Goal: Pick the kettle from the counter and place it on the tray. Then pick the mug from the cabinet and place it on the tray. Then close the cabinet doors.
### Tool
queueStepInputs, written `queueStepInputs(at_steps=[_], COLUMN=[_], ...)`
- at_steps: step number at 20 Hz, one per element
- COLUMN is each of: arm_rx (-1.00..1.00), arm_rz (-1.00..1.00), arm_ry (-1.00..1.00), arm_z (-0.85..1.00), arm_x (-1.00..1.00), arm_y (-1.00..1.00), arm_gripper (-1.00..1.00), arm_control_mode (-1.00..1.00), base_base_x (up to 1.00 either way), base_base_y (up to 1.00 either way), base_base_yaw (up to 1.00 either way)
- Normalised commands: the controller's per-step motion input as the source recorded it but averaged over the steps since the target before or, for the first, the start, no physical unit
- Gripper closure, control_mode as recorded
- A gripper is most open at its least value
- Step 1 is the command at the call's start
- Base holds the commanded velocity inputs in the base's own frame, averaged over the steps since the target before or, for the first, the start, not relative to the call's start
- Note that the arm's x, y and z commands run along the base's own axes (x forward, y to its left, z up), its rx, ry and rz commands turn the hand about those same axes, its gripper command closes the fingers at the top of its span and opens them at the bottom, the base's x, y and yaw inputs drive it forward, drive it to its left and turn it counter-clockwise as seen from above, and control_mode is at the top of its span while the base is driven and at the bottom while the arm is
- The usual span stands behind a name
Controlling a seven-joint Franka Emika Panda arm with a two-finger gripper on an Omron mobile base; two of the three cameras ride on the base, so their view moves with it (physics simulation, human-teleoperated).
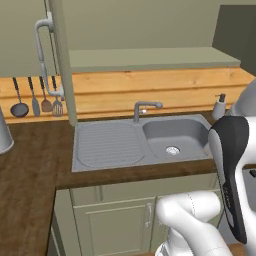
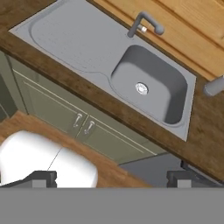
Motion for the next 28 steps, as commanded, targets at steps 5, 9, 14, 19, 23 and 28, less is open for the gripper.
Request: queueStepInputs(at_steps=[5, 9, 14, 19, 23, 28], arm_rx=[0.00, 0.00, 0.00, 0.00, 0.00, 0.00], arm_rz=[0.00, 0.00, 0.00, 0.00, 0.00, 0.00], arm_ry=[0.00, 0.00, 0.00, 0.00, 0.00, 0.00], arm_z=[0.00, 0.00, 0.00, 0.00, 0.00, 0.00], arm_x=[0.00, 0.00, 0.00, 0.00, 0.00, 0.00], arm_y=[0.00, 0.00, 0.00, 0.00, 0.00, 0.00], arm_gripper=[-1.00, -1.00, -1.00, -1.00, -1.00, -1.00], arm_control_mode=[1.00, 1.00, 1.00, 1.00, 1.00, 1.00], base_base_x=[0.38, 0.34, 0.31, 0.19, 0.03, 0.07], base_base_y=[0.01, 0.00, 0.00, 0.01, 0.00, 0.00], base_base_yaw=[0.00, 0.00, 0.00, 0.00, 0.00, 0.00])
